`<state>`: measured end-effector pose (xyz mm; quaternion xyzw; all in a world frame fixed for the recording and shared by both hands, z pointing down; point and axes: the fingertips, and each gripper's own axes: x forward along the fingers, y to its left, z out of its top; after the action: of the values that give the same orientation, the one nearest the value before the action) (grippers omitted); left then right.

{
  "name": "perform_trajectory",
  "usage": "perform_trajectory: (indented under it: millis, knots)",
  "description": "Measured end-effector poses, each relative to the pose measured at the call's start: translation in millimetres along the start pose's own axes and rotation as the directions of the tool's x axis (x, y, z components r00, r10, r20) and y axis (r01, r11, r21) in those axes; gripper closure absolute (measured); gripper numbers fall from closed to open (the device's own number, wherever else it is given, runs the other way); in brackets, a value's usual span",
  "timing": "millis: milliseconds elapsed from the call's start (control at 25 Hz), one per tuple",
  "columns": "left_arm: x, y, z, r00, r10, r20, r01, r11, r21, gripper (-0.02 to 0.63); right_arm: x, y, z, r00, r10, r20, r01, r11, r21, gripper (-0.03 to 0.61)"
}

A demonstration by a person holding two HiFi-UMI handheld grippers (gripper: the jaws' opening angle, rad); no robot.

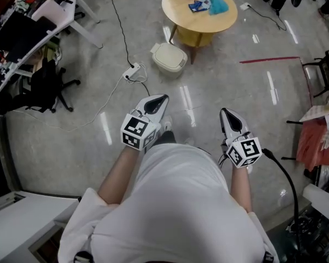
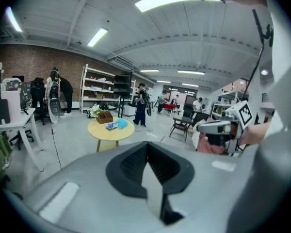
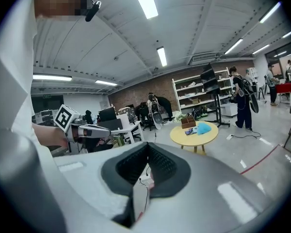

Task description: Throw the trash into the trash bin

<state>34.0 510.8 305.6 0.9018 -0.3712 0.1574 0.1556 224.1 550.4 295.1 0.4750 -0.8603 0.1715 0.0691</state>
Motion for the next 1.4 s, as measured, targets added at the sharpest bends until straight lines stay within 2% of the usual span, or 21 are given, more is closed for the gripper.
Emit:
perform_trajectory:
  millis: [360, 1040, 1400]
  knots:
    - [19.8, 44.7, 15.9, 0.998, -0.056, -0.011, 0.056, 0.998, 0.006, 0.611, 49.6, 1.6, 15.6, 0.999, -0.036, -0.008, 0.036, 0.999, 0.006, 0.577]
    - [22.2, 136.9, 24.9, 0.992, -0.119, -0.038, 0.12, 0.992, 0.026, 0.611, 130.8, 18.6, 31.6, 0.993, -0.112, -0.034, 0.112, 0.994, -0.006, 0.577]
    - [27.1, 158.4, 20.7, 0.99, -0.125, -0.059, 0.126, 0.992, 0.001, 0.611, 147.2, 12.6, 38.1, 0.987, -0.157, -0.029, 0.157, 0.987, 0.014, 0.577]
